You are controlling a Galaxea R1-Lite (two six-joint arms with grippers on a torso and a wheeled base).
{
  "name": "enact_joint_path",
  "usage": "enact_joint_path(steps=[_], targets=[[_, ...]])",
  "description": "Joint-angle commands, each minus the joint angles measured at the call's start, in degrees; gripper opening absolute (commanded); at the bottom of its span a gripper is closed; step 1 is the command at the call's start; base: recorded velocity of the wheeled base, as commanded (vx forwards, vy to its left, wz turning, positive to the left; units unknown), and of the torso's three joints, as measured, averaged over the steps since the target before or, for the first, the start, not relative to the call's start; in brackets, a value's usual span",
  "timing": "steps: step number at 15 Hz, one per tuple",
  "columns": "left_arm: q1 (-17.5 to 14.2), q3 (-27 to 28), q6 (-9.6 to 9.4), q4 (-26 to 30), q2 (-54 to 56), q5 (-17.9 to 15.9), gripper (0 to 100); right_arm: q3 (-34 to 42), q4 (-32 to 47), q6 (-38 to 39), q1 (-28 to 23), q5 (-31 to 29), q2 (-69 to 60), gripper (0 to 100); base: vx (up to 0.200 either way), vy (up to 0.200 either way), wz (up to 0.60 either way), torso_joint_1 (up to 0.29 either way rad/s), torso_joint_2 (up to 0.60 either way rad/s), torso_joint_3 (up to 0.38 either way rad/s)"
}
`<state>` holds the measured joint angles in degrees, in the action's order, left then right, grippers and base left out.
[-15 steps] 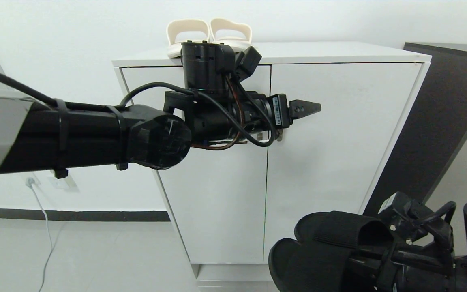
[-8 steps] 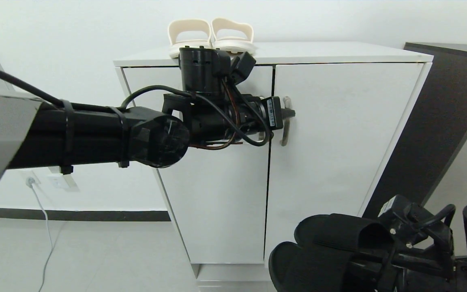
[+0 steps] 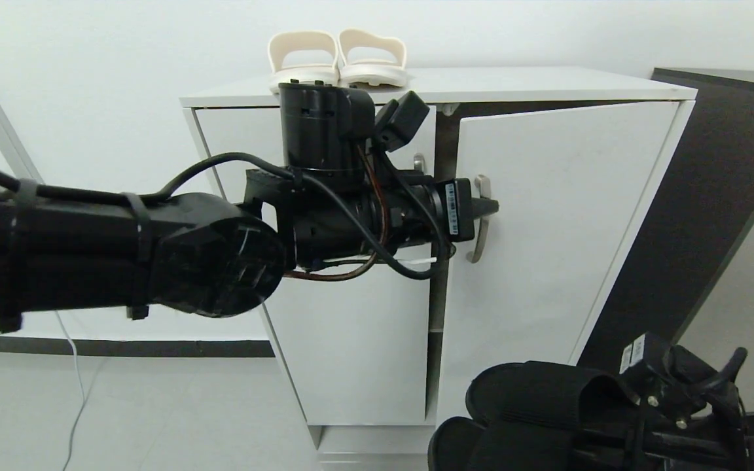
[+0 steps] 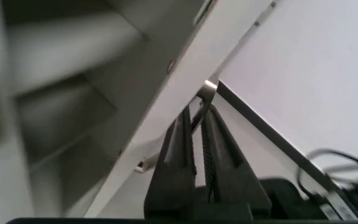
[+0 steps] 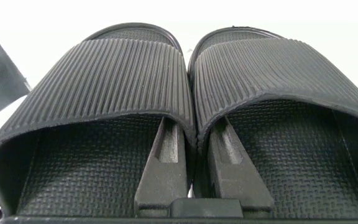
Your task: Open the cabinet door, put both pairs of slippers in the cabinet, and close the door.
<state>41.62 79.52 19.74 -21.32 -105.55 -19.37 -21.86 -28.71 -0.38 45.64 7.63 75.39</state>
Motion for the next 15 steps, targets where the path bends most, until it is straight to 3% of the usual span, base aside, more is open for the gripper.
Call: enact_joint_path(steps=[1,6,9,15], targets=[[1.36,-4.02,-0.22,-0.48,4.91,0.3,0,0.94,0.06,-0.85,0.06,0.81,-2.0,0,0.0,0.0,0.0,0.0,0.0,0.0],[1.1,-11.4,-0.31,-0.48,13.44,0.74,0,0.85,0.23,-0.94,0.24,0.72,-2.0,0,0.0,0.0,0.0,0.0,0.0,0.0],[-1.63,-12.55,0.04,-3.11,13.44,0.39,0,1.38,0.23,-1.03,1.12,0.54,-2.09,0,0.0,0.0,0.0,0.0,0.0,0.0],[-3.47,-6.48,1.88,-11.2,1.48,0.12,0,3.49,0.06,-1.03,4.72,0.54,-3.14,0,0.0,0.0,0.0,0.0,0.0,0.0]])
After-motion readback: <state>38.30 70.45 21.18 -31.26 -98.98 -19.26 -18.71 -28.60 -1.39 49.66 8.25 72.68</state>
